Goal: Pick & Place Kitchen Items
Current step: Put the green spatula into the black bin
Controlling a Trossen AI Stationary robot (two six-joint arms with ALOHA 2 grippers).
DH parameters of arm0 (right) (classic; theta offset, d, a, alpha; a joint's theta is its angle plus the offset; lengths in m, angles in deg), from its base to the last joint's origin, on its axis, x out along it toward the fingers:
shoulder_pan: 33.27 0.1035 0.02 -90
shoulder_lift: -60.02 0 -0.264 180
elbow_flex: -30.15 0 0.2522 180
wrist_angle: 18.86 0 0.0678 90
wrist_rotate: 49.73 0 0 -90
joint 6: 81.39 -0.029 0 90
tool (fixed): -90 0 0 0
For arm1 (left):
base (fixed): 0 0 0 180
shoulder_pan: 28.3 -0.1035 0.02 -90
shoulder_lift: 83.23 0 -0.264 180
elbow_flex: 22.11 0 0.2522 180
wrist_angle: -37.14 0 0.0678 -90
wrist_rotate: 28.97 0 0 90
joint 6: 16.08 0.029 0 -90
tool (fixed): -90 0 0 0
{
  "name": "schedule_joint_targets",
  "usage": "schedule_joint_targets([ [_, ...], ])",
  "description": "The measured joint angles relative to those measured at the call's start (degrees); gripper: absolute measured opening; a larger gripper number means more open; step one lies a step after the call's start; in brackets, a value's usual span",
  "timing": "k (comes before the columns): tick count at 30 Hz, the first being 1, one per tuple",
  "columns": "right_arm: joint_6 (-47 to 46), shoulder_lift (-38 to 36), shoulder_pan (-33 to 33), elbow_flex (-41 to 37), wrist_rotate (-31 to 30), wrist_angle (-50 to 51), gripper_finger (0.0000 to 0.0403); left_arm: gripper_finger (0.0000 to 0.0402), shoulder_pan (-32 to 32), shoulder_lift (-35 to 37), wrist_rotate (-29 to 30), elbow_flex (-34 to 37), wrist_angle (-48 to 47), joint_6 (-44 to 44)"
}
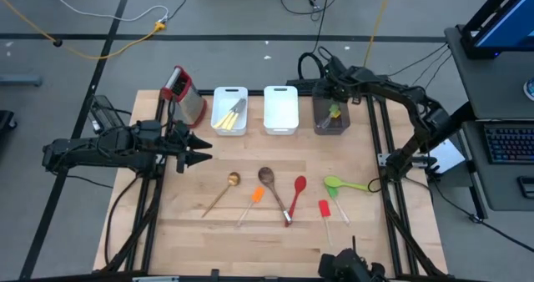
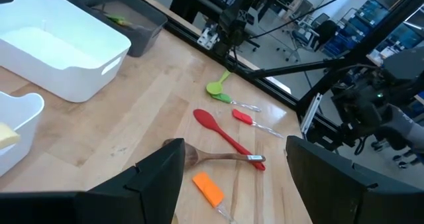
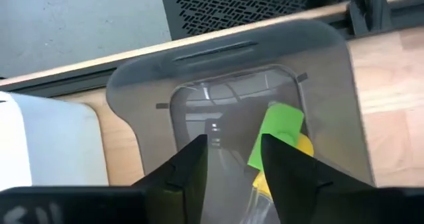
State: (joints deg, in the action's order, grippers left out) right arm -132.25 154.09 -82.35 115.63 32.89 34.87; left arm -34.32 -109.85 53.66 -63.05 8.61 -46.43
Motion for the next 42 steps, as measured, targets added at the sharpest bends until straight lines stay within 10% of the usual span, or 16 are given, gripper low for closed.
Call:
schedule_joint_targets([
  [26, 11.2, -19.9, 25.7, 0.0, 0.1, 0.5, 0.0004, 0.0269, 0.0, 0.0, 0.1, 0.0, 0.0, 2.1],
  [42, 11.1, -20.8, 47.9, 0.0, 4.7, 7.1, 0.0002, 0.0269, 0.0, 0.0, 3.9, 0.0, 0.0, 2.0],
])
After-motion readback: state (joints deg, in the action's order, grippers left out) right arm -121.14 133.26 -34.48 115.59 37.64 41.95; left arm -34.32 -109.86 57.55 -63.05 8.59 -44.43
